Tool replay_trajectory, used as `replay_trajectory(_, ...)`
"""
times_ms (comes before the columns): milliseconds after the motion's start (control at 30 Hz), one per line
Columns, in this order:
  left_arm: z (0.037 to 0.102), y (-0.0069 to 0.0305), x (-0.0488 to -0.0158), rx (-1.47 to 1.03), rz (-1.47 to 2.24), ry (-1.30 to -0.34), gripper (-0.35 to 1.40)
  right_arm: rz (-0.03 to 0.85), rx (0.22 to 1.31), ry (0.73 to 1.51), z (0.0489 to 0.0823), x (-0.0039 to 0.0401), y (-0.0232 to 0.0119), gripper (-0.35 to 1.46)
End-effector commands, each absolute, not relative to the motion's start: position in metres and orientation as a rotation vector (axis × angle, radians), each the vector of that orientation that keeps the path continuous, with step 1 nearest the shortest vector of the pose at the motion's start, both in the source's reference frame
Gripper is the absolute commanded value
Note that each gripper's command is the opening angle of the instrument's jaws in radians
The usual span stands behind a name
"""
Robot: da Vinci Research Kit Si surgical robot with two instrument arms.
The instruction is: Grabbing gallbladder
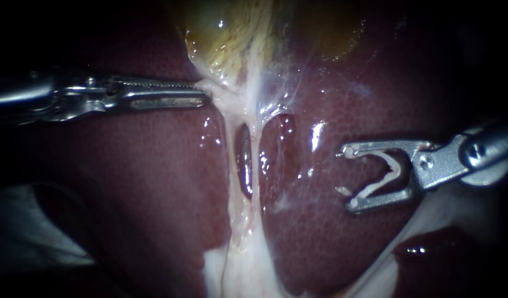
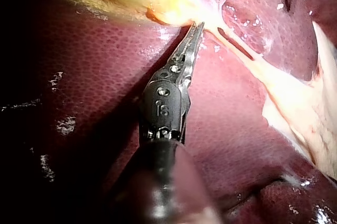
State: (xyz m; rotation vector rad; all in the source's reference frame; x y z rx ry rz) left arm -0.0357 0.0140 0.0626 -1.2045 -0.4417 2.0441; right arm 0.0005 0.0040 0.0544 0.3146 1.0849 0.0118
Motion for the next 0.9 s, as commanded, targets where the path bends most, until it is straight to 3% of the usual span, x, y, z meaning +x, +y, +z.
replay_trajectory(33, 0.0623, 0.0143, -0.0355, -1.204, 2.039, -0.45, -0.35, 0.012, 0.315, 1.085, 0.0544, 0.0005, 0.004, 0.5)
replay_trajectory(433, 0.059, 0.0176, -0.0317, -1.183, 2.022, -0.463, -0.35, 0.012, 0.314, 1.085, 0.0544, 0.0005, 0.004, 0.5)
replay_trajectory(900, 0.0584, 0.0177, -0.0308, -1.182, 2.018, -0.457, -0.35, 0.013, 0.314, 1.085, 0.0545, 0.0005, 0.0041, 0.5)
